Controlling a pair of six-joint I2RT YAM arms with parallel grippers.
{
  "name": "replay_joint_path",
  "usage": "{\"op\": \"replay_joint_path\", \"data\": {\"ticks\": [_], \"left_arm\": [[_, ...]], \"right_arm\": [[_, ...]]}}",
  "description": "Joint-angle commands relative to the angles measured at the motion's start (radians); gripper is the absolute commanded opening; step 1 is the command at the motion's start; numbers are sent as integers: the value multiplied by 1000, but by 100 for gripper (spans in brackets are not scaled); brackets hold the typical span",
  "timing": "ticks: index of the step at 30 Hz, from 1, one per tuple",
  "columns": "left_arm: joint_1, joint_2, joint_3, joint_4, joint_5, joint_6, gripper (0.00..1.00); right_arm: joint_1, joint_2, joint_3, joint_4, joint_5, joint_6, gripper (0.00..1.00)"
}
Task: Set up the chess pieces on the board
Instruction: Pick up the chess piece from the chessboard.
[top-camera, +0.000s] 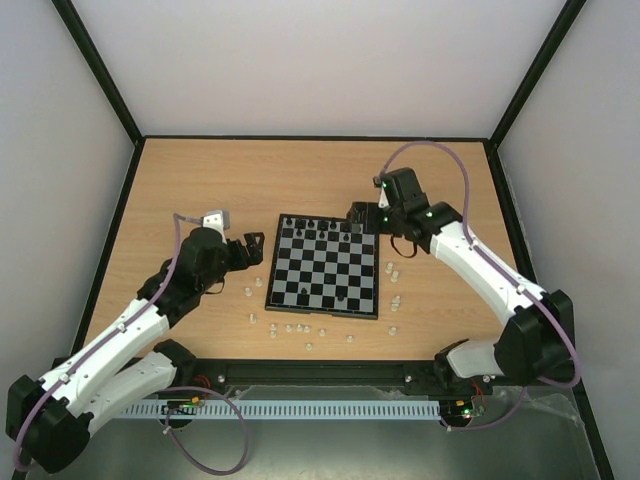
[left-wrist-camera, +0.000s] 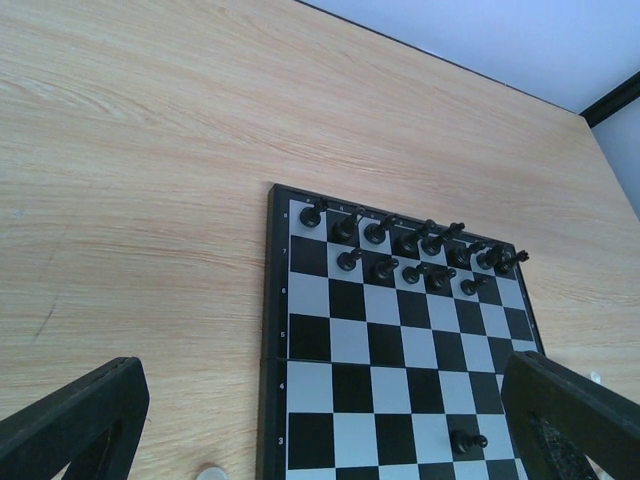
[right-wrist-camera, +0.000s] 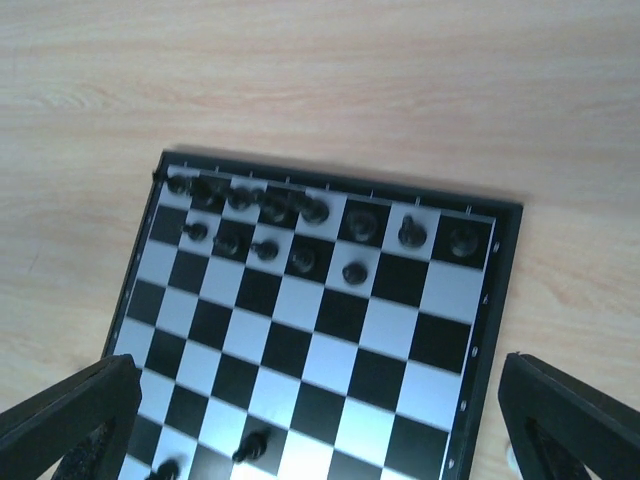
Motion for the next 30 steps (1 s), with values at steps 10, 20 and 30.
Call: {"op": "replay_joint_path", "data": {"ticks": [10, 20, 30], "left_arm": [[3, 45, 55, -20, -27, -31, 99], [0, 97, 63, 11, -36, -48, 100], [-2, 202, 107, -1, -37, -43, 100]], "right_arm": [[0, -140, -168, 57, -174, 16, 99], [24, -104, -176, 67, -229, 1, 99], [27, -83, -193, 72, -193, 4, 99]]}}
